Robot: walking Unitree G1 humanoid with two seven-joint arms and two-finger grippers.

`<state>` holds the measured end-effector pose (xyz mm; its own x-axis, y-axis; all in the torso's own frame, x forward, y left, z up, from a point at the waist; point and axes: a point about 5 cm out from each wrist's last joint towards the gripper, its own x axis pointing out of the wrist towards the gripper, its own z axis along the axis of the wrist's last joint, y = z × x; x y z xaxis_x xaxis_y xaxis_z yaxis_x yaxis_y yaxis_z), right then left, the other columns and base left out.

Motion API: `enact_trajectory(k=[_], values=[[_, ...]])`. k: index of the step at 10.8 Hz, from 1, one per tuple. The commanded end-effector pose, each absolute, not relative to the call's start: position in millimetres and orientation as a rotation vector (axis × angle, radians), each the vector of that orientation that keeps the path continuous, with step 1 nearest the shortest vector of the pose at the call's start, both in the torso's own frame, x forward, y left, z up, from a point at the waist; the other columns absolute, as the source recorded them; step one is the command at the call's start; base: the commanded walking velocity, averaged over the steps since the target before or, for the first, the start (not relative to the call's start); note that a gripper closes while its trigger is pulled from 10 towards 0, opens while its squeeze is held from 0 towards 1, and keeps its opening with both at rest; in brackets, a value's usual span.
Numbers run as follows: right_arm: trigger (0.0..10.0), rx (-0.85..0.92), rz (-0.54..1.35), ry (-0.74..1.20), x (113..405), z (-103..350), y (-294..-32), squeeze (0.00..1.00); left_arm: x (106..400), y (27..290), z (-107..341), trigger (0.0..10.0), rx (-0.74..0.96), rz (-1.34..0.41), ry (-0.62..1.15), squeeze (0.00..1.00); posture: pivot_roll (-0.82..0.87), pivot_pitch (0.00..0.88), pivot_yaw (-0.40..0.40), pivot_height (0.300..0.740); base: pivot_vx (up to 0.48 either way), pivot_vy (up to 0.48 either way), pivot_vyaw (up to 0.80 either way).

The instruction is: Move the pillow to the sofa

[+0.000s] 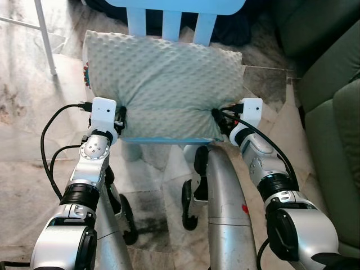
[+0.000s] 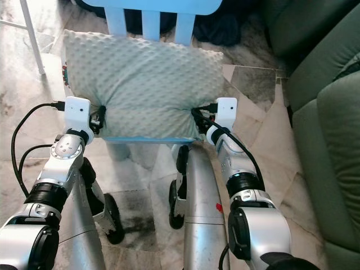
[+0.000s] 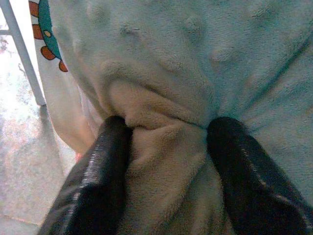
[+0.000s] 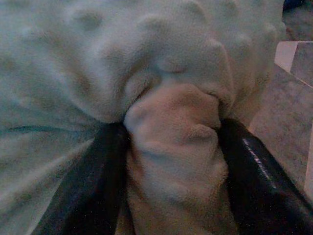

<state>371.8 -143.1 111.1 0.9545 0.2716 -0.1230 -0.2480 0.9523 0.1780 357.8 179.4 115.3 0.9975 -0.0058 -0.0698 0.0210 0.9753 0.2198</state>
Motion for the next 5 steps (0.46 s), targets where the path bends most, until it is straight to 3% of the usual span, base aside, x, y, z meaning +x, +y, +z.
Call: enact_trajectory(k=[1, 5], values=[[0.0, 0.179, 0.295, 0.238, 363.7, 91.4, -136.4, 0.0, 346.4, 165.7, 87.3, 0.0, 0.2, -0.067, 0.174, 0.0, -0.05, 0.454, -0.129, 0.469, 0.0, 0.0, 0.0], [0.0, 0.166, 0.321, 0.273, 364.9, 89.2, -133.0, 0.0, 351.2, 160.1, 96.9, 0.0, 0.179, -0.07, 0.125, 0.0, -0.05, 0.447, -0.147, 0.469, 0.0, 0.0, 0.0]])
